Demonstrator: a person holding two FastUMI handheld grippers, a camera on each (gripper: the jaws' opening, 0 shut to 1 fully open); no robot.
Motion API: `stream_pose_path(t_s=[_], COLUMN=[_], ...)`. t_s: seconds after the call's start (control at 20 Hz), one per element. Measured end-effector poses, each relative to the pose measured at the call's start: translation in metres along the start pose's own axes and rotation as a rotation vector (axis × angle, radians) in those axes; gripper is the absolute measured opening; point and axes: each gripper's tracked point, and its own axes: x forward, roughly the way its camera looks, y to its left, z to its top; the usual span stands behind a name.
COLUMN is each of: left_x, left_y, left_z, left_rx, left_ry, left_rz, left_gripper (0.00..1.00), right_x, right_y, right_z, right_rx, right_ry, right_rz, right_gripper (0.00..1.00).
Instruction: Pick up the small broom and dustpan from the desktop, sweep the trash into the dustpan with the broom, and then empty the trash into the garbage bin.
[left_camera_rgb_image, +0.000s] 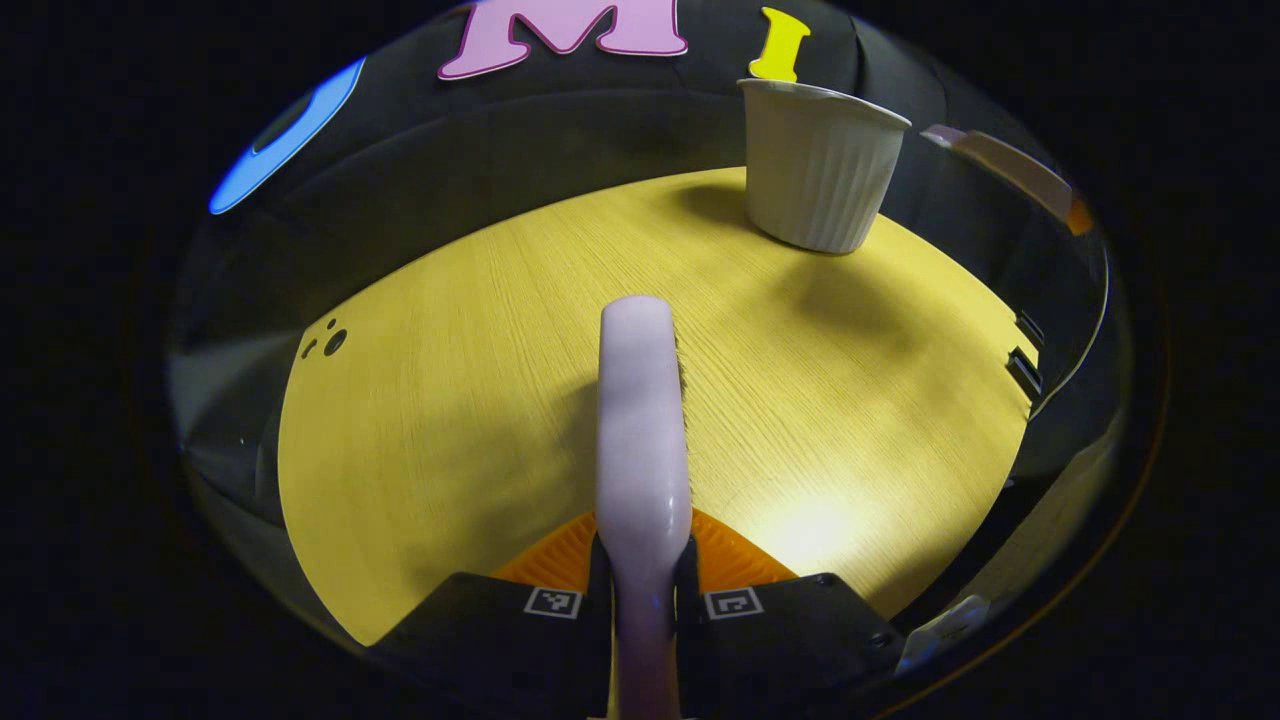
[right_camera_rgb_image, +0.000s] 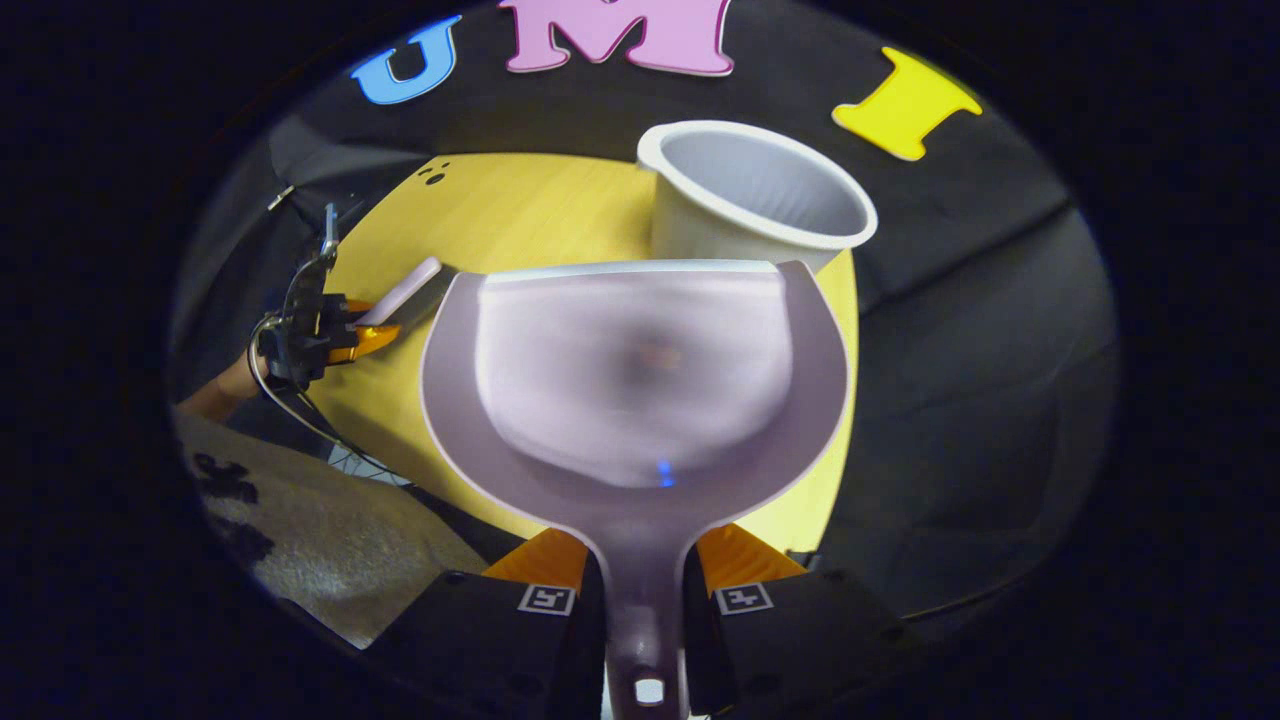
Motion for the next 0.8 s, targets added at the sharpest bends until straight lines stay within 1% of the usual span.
stream_pose_path(t_s=[0.1, 0.15, 0.2, 0.25, 0.3, 0.35, 0.4, 0.45, 0.5, 0.6, 0.65, 0.7, 0.75, 0.8], left_x=[0.001, 0.001, 0.001, 0.002, 0.004, 0.006, 0.007, 0.010, 0.013, 0.015, 0.016, 0.017, 0.018, 0.019], left_y=[0.001, 0.001, 0.002, 0.003, 0.004, 0.004, 0.006, 0.006, 0.005, 0.004, 0.005, 0.006, 0.006, 0.006], left_z=[0.000, 0.000, -0.001, -0.002, -0.003, -0.003, -0.004, -0.005, -0.004, -0.005, -0.005, -0.006, -0.008, -0.008], left_rx=[-0.007, -0.014, -0.022, -0.031, -0.040, -0.051, -0.066, -0.079, -0.088, -0.093, -0.089, -0.083, -0.079, -0.078], left_ry=[0.005, 0.008, 0.010, 0.014, 0.017, 0.020, 0.021, 0.021, 0.023, 0.025, 0.028, 0.034, 0.038, 0.045], left_rz=[0.012, 0.018, 0.027, 0.038, 0.047, 0.056, 0.064, 0.070, 0.073, 0.063, 0.062, 0.068, 0.075, 0.079], left_gripper=[0.30, 0.30, 0.29, 0.32, 0.30, 0.30, 0.30, 0.30, 0.30, 0.31, 0.31, 0.31, 0.33, 0.31], right_x=[0.034, 0.050, 0.065, 0.081, 0.096, 0.109, 0.120, 0.131, 0.139, 0.154, 0.159, 0.165, 0.170, 0.173], right_y=[0.024, 0.032, 0.039, 0.048, 0.053, 0.060, 0.065, 0.072, 0.077, 0.087, 0.091, 0.092, 0.094, 0.096], right_z=[-0.013, -0.021, -0.027, -0.032, -0.035, -0.034, -0.034, -0.034, -0.032, -0.025, -0.024, -0.021, -0.019, -0.019], right_rx=[0.018, 0.021, 0.025, 0.028, 0.032, 0.038, 0.046, 0.056, 0.065, 0.073, 0.068, 0.068, 0.072, 0.084], right_ry=[0.028, 0.046, 0.063, 0.078, 0.085, 0.088, 0.089, 0.087, 0.084, 0.074, 0.078, 0.075, 0.074, 0.080], right_rz=[0.022, 0.029, 0.033, 0.035, 0.036, 0.036, 0.035, 0.040, 0.047, 0.049, 0.042, 0.027, 0.019, 0.020], right_gripper=[0.36, 0.32, 0.32, 0.36, 0.40, 0.36, 0.36, 0.40, 0.36, 0.36, 0.40, 0.32, 0.36, 0.36])
